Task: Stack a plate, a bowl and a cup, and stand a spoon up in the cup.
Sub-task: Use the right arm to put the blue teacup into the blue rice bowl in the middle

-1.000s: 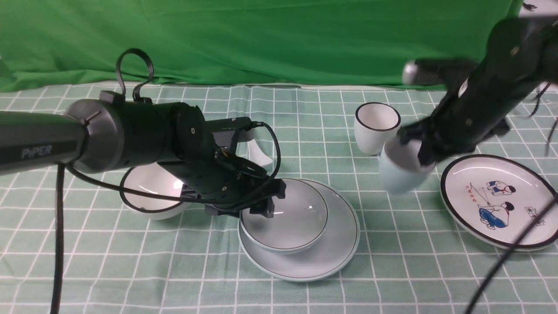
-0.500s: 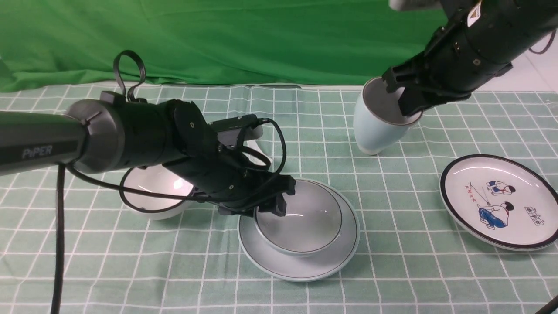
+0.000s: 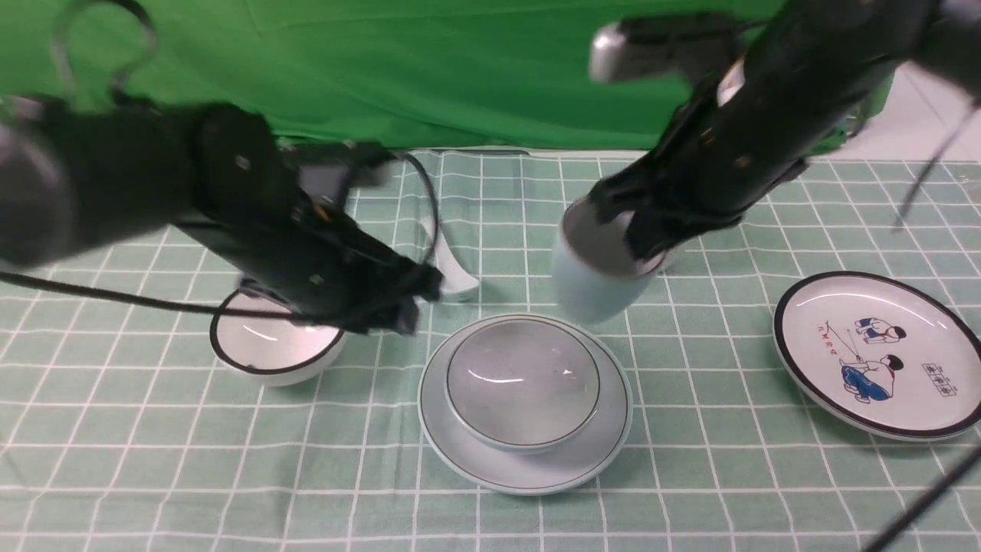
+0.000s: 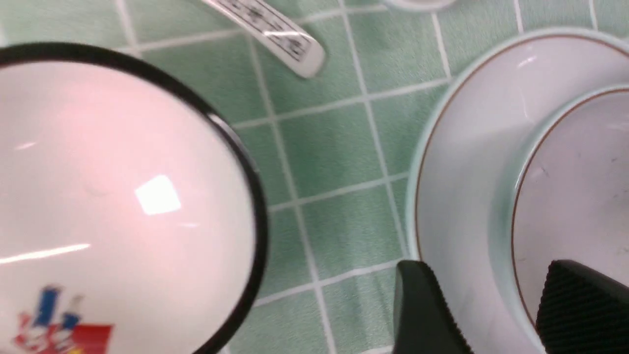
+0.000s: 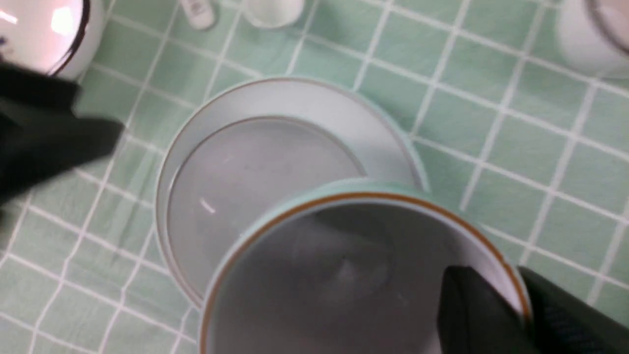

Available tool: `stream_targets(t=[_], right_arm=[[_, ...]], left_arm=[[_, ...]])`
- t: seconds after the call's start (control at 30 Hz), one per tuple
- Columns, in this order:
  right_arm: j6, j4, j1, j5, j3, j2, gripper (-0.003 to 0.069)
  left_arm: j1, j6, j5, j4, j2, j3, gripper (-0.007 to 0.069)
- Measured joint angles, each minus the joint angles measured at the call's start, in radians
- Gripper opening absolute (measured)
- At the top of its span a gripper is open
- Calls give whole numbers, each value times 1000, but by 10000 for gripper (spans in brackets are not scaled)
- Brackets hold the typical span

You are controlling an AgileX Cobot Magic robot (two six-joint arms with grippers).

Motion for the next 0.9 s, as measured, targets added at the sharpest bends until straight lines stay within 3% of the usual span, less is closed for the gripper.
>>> stream_targets(t=[0.13, 0.3, 0.63, 0.9], right_arm=[[1, 5, 25, -9, 0, 96, 85], [1, 5, 40, -45, 0, 161, 86], [1, 35, 52, -112, 0, 210, 100], [1, 61, 52, -125, -1, 210, 227]], left_arm=[[86, -14, 36, 17, -74, 0, 153], [155, -6, 79, 20, -85, 4, 23], [160, 2, 62, -8, -85, 24, 8], [160, 13, 62, -15, -85, 24, 8]])
